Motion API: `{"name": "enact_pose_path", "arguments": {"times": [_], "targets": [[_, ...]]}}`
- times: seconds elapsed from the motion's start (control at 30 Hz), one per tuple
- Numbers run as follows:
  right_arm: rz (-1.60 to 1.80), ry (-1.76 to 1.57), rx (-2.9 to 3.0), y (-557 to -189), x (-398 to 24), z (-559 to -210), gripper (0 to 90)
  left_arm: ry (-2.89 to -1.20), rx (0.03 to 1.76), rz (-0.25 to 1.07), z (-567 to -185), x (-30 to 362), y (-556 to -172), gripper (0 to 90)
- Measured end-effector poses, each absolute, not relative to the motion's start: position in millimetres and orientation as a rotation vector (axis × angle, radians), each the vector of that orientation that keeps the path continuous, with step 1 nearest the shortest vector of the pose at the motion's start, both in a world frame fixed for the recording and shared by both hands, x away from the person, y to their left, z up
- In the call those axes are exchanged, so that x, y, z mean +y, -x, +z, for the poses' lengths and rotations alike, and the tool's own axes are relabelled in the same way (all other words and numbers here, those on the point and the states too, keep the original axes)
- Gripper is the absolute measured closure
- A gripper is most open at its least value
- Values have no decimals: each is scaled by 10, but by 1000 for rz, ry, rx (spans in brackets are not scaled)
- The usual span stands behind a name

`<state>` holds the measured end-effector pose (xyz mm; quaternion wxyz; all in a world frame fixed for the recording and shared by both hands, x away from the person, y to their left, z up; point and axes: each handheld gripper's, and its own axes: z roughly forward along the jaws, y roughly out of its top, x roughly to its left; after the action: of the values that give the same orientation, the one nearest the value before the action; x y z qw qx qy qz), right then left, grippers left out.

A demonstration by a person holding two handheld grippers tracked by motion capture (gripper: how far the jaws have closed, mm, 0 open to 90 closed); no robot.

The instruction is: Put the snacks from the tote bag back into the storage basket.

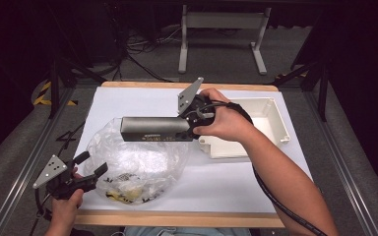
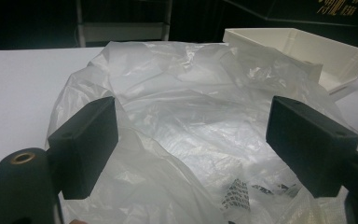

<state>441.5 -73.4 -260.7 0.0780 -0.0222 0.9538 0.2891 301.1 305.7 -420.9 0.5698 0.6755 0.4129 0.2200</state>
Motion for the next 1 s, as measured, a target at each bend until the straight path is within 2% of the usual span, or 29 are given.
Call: {"name": "enact_pose_path", "arguments": {"times": [0.47, 1.0], "targets": [[851, -17, 2795, -4408, -1349, -2375, 435, -1591, 972, 509, -4211, 3056, -3015, 176], [772, -91, 2766, -4428, -1868, -2200, 435, -1586, 975, 508, -4222, 3044, -3023, 176]]}}
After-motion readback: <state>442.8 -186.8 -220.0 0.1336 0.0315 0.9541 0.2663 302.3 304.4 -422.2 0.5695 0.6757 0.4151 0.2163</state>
